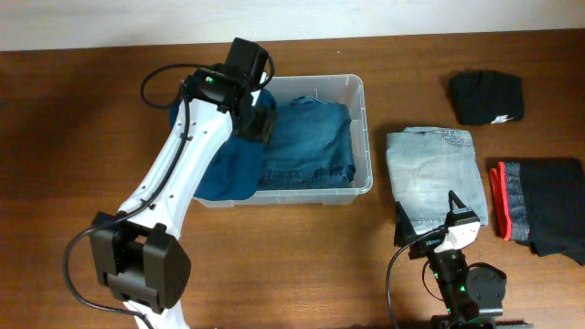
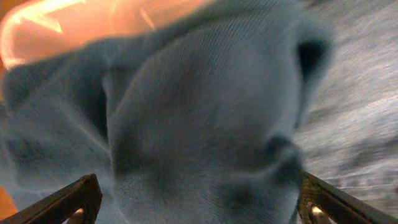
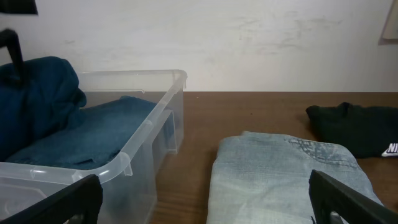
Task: Pack container
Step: 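Lower the teal cloth into the container's left side beside the jeans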
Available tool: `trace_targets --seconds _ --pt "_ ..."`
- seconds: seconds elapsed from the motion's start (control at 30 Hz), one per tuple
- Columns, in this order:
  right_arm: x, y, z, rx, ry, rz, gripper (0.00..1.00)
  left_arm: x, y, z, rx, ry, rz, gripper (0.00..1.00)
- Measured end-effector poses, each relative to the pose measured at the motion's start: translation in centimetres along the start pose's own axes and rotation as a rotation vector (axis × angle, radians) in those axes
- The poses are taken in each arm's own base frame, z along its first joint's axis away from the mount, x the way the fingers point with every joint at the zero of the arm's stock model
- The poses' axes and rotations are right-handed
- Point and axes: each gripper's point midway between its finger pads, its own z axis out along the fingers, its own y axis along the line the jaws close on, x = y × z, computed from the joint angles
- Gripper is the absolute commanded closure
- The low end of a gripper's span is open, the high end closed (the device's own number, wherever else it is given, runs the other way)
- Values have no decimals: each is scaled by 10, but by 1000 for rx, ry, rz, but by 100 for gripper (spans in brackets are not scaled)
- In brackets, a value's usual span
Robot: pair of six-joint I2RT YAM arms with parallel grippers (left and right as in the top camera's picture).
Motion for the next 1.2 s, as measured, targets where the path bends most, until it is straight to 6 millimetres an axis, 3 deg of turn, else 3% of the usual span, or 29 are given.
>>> trace_targets --seconds 0.1,0.23,0.3,0.37,0.47,0.57,0.83,0.97,1.1,1.2 --pt "0 0 0 0 0 0 2 -18 -1 -18 10 -57 -6 1" --pt "0 0 0 0 0 0 2 -22 1 -45 28 -65 -7 6" --pt "0 0 0 0 0 0 1 -18 4 -52 26 -48 -8 29" --pt "0 0 0 0 0 0 2 -14 6 -55 24 -29 -8 62" --pt "0 0 0 0 0 0 1 0 10 -52 18 29 -4 87" --pt "0 0 0 0 0 1 1 16 12 -46 13 112 7 99" --pt "0 0 0 0 0 1 1 48 1 13 7 343 35 99" --pt "0 0 0 0 0 1 2 67 -9 30 47 453 38 100" --pt "0 0 0 0 0 0 2 63 -22 41 107 444 22 99" --pt "0 0 0 0 0 0 2 46 -33 47 166 374 0 100"
